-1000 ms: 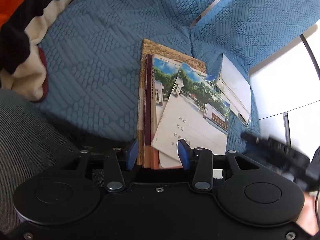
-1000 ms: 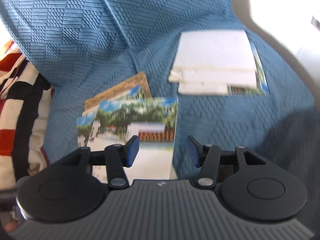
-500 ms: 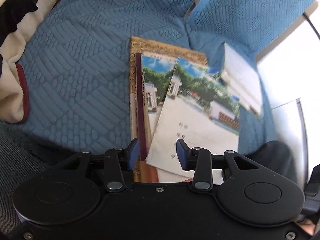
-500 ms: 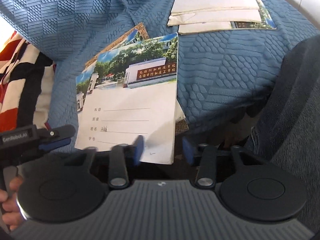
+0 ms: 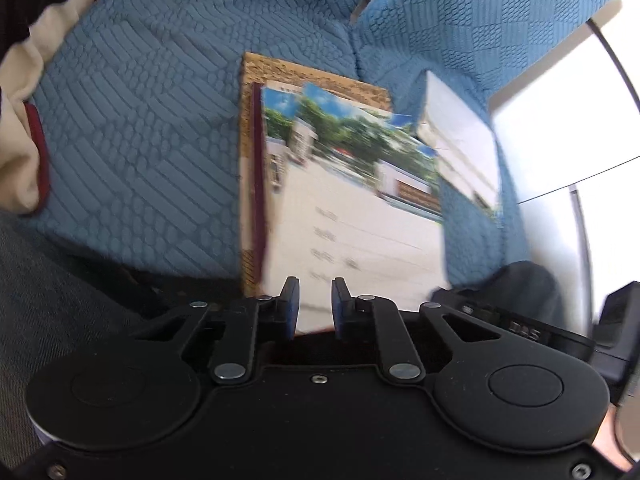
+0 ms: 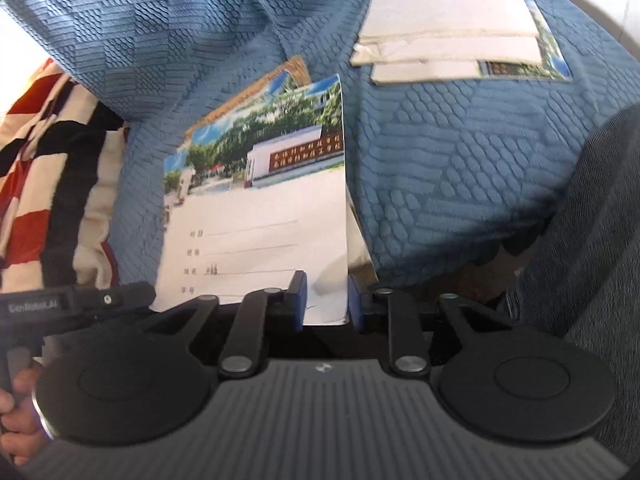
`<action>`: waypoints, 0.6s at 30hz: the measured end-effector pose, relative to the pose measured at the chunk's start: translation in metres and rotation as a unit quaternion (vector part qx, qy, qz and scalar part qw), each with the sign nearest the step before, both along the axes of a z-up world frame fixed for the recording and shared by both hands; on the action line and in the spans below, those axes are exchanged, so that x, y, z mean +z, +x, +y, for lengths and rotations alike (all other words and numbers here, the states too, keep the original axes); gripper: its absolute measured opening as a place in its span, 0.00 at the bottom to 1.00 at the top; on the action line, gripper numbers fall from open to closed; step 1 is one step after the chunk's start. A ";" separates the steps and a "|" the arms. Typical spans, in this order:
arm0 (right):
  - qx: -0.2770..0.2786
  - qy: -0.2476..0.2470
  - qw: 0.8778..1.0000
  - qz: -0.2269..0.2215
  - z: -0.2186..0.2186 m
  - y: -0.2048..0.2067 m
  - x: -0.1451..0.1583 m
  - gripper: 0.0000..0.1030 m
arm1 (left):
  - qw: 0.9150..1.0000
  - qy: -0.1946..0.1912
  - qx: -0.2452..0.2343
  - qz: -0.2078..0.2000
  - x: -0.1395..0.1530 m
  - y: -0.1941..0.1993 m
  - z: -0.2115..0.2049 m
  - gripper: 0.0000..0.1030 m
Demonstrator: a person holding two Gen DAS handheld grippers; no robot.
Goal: Organize objects
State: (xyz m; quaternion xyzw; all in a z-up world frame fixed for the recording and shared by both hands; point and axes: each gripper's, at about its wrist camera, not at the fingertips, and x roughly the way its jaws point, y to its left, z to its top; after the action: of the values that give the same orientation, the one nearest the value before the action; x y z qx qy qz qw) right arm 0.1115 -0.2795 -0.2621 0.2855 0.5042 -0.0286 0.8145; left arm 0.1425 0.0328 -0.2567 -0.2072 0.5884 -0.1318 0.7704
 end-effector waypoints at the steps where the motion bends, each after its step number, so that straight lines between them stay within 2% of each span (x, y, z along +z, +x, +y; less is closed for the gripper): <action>1: 0.004 0.003 1.000 -0.004 0.000 0.002 0.001 0.19 | 1.000 0.003 -0.001 -0.002 0.003 -0.002 -0.001 0.14; 5: 0.025 -0.034 0.999 -0.013 0.007 0.010 0.005 0.19 | 0.999 0.014 0.033 -0.007 0.008 -0.003 0.006 0.16; 8: 0.026 -0.031 0.999 -0.010 0.003 0.009 0.005 0.19 | 0.998 0.040 0.044 -0.015 0.008 0.002 0.012 0.19; 12: 0.028 -0.044 0.999 -0.006 -0.001 0.007 0.004 0.21 | 0.998 0.052 0.047 -0.006 -0.004 0.011 0.014 0.21; 18: 0.011 -0.010 1.000 0.010 -0.005 0.007 -0.003 0.24 | 0.997 0.063 0.040 0.011 -0.024 0.013 0.009 0.21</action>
State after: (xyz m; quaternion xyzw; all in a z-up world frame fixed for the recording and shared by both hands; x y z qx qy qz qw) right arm 0.1190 -0.2848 -0.2651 0.2718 0.5154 -0.0279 0.8122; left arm 0.1560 0.0417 -0.2802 -0.1831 0.5949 -0.0613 0.7803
